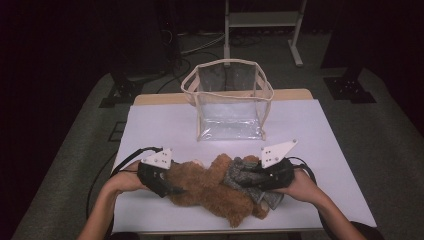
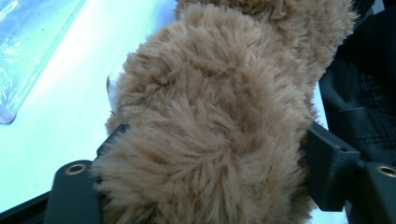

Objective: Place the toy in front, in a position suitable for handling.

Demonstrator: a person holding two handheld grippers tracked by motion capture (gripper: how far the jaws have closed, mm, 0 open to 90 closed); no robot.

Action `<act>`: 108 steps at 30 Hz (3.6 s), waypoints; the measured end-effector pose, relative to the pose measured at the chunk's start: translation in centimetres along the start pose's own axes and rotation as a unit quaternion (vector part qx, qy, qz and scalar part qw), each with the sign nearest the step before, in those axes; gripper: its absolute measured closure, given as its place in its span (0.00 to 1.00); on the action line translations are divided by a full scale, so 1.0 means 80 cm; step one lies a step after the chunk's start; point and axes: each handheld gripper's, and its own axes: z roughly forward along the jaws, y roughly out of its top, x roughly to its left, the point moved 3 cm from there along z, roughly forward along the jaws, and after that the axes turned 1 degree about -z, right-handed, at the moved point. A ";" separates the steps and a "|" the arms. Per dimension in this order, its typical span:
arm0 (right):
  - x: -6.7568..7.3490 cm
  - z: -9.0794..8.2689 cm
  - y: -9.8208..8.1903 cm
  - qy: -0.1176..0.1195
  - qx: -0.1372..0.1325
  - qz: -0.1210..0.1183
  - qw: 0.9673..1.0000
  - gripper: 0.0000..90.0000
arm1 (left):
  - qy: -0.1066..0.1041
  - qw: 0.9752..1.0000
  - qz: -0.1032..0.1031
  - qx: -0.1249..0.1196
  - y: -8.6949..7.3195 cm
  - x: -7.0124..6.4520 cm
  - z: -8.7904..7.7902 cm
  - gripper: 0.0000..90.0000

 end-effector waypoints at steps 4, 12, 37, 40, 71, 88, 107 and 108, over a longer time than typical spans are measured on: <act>0.004 -0.010 -0.009 0.000 -0.006 0.011 1.000 0.79 | 0.006 1.000 -0.009 -0.018 -0.006 -0.004 0.000 0.32; 0.019 -0.026 -0.043 -0.002 0.011 0.032 0.999 0.80 | 0.014 0.999 -0.017 -0.025 -0.008 -0.007 0.000 0.32; -0.018 -0.025 -0.064 -0.033 0.019 0.075 0.996 0.81 | 0.043 0.997 -0.007 -0.069 0.005 -0.027 0.035 0.35; -0.019 -0.038 -0.071 -0.042 0.020 0.083 0.995 0.81 | 0.039 0.997 -0.001 -0.071 0.017 -0.026 0.047 0.35; -0.037 -0.058 -0.024 -0.053 0.018 0.046 0.997 0.81 | 0.055 0.996 0.031 -0.056 0.072 -0.029 0.094 0.31; -0.073 -0.074 -0.024 -0.083 0.044 0.065 0.993 0.81 | 0.056 0.996 0.056 -0.044 0.069 -0.037 0.089 0.31; -0.048 -0.063 -0.021 -0.059 0.035 0.052 0.996 0.81 | 0.045 0.996 0.060 -0.039 0.065 -0.040 0.080 0.26; -0.045 -0.062 -0.022 -0.057 0.036 0.051 0.996 0.81 | 0.043 0.997 0.056 -0.042 0.065 -0.039 0.078 0.25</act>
